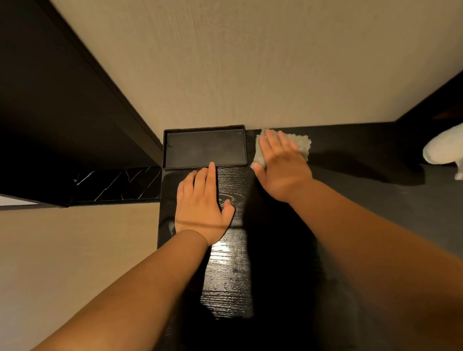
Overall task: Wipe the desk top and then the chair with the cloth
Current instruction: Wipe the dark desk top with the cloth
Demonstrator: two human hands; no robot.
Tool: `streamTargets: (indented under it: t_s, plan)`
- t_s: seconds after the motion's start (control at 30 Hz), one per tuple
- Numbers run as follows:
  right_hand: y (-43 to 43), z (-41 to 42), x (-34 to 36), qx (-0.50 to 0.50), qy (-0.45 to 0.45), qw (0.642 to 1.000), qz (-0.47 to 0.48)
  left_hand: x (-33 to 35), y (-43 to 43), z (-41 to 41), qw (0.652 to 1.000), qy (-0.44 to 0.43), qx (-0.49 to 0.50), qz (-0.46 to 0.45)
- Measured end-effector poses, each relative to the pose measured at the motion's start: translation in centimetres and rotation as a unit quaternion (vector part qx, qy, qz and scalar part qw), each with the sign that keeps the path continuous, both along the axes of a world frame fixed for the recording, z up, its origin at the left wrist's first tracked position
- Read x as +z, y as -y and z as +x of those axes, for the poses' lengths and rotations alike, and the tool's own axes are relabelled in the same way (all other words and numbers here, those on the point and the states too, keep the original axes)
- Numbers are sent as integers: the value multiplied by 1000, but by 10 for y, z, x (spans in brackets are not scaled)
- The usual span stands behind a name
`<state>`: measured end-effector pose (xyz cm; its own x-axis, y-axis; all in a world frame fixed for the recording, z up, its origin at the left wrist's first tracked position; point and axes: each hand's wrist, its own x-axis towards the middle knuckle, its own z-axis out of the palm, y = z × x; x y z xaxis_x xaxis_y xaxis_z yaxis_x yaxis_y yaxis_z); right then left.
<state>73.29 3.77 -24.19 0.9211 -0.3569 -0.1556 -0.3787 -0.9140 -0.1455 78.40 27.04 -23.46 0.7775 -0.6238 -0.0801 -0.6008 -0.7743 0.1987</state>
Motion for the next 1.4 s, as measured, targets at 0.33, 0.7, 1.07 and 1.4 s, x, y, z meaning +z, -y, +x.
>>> streamTargets:
  t_s: [0.33, 0.7, 1.07, 1.4]
  plan:
    - [-5, -27, 7, 100, 21, 995, 13, -2, 0, 2, 1000, 7, -7, 14]
    - [38, -45, 7, 11, 15, 1000, -14, 0, 2, 3, 1000, 3, -6, 30]
    - [-2, 5, 15, 74, -27, 997, 13, 0, 0, 1, 1000, 2, -5, -1]
    - [8, 7, 15, 83, -16, 996, 19, -3, 0, 1, 1000, 20, -7, -17]
